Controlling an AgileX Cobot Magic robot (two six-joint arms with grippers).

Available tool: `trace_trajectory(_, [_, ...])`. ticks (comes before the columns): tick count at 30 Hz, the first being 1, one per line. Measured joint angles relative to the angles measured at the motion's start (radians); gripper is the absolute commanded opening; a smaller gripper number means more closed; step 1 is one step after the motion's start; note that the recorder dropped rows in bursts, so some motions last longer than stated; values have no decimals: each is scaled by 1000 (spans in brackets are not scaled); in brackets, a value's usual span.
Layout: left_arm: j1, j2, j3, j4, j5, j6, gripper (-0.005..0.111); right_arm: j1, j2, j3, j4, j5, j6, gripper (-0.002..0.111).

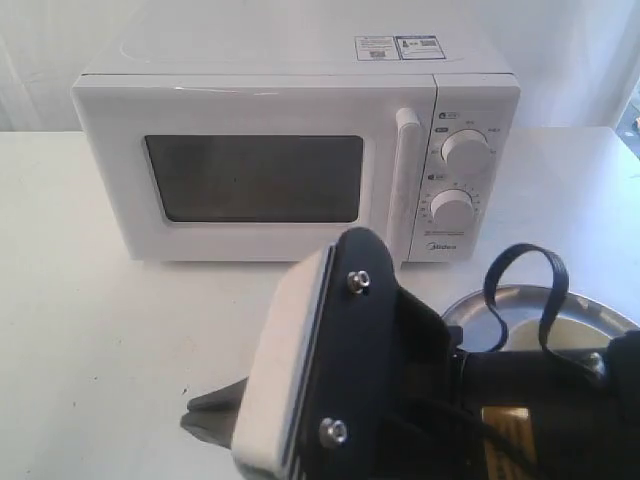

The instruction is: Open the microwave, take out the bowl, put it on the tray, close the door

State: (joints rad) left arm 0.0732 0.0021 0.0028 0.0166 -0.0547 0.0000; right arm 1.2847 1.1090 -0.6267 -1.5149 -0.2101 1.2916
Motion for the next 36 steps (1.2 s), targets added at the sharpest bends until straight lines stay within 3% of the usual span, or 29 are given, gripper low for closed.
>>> trace_trajectory(7, [0, 0, 0, 0, 0, 0, 0, 0, -19, 0, 37, 121, 68, 0])
trace_trajectory(13, [0, 0, 0, 0, 0, 0, 0, -35, -51, -10, 19, 485, 218, 0])
trace_trajectory(18, [0, 0, 0, 0, 0, 0, 0, -304, -224, 56, -108, 349, 381, 0])
trace_trajectory(24, [0, 0, 0, 0, 0, 0, 0, -643, -581, 236, -143, 210, 428, 0])
trace_trajectory(29, [0, 0, 0, 0, 0, 0, 0, -810, -795, 387, -143, 195, 431, 0])
trace_trajectory(36, [0, 0, 0, 0, 0, 0, 0, -956, -1023, 529, -114, 180, 433, 0])
